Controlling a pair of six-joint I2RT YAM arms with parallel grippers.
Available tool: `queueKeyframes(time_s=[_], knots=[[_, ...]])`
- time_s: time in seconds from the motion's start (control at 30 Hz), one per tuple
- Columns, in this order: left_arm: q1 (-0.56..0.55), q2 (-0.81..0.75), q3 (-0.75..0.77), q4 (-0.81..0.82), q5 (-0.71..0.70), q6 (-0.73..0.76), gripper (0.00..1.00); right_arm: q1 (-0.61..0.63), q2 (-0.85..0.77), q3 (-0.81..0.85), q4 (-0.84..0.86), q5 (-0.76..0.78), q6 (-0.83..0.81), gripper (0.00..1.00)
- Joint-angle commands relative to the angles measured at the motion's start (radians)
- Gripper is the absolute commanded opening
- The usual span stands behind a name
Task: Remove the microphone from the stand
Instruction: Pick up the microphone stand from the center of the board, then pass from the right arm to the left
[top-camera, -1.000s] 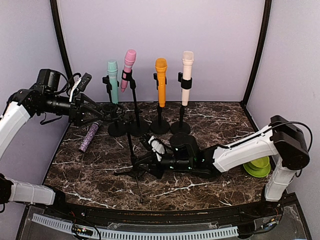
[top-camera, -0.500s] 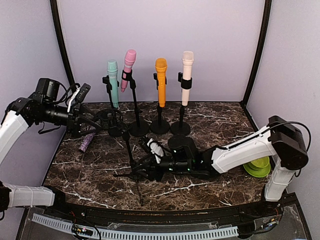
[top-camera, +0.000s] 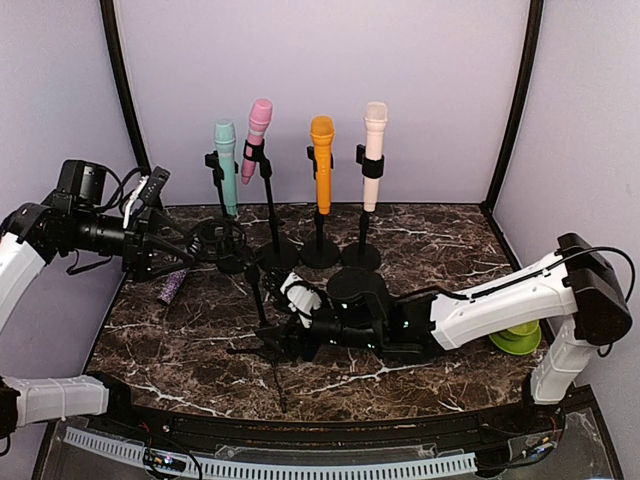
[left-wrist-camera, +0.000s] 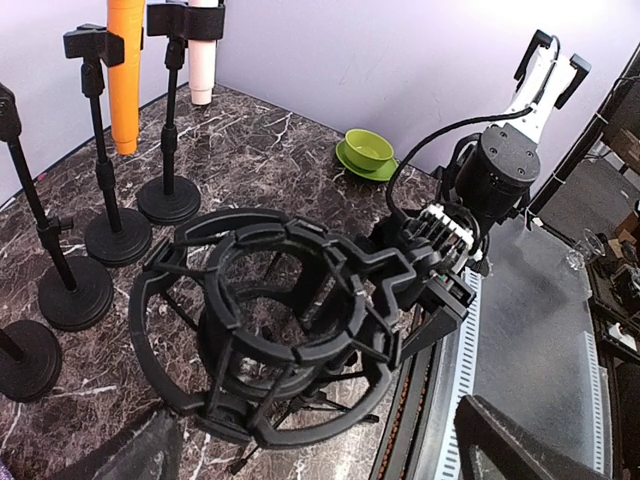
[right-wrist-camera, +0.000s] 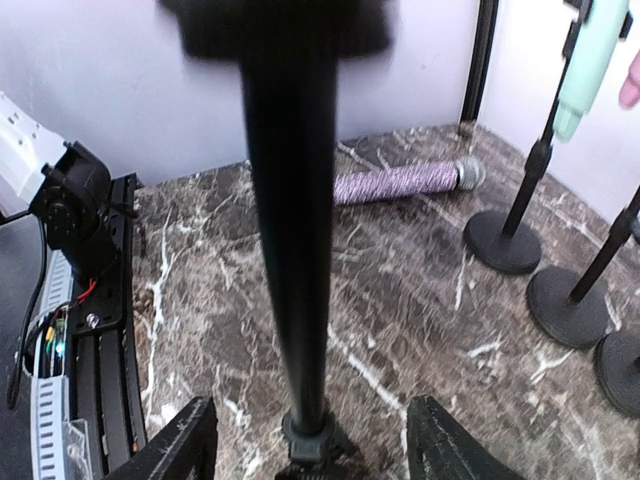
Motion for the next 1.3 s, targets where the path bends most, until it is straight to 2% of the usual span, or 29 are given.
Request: queueKeyframes(time_s=[0.0, 0.1, 0.2, 0.4, 0.53, 0.67, 0.83, 1.1, 1.27], knots=[[0.001, -0.060, -0.004, -0.034, 0.009, -0.016, 0.98, 0.005, 0.007, 0.081, 0.027, 0.056, -0.058, 0.62], [0.002, -0.092, -0.029, -0.040, 0.007, -0.021, 0.99, 0.005, 0.033, 0.118, 0.024, 0.070, -0.066, 0.51], [0.000, -0.130, -0.076, -0.028, 0.020, -0.033, 0.99, 0.006, 0.037, 0.118, 0.061, 0.084, -0.061, 0.32], [0.000, -0.206, -0.192, 0.090, 0.018, -0.071, 0.98, 0.007, 0.032, 0.146, 0.084, 0.098, -0.080, 0.00], [0.000, -0.220, -0.235, 0.160, 0.078, -0.040, 0.95, 0.007, 0.048, 0.230, 0.066, 0.113, -0.139, 0.00], [0.000, -0.219, -0.278, 0.263, 0.138, -0.089, 0.91, 0.002, 0.046, 0.353, 0.056, 0.116, -0.176, 0.00], [0.000, -0.202, -0.302, 0.319, 0.188, -0.076, 0.88, -0.025, 0.051, 0.498, -0.003, 0.002, -0.127, 0.00], [-0.001, -0.213, -0.343, 0.488, 0.220, -0.101, 0.86, -0.032, 0.055, 0.579, 0.014, -0.148, -0.021, 0.00], [-0.016, -0.145, -0.292, 0.439, 0.239, -0.013, 0.83, -0.032, 0.077, 0.623, 0.008, -0.179, 0.007, 0.00]])
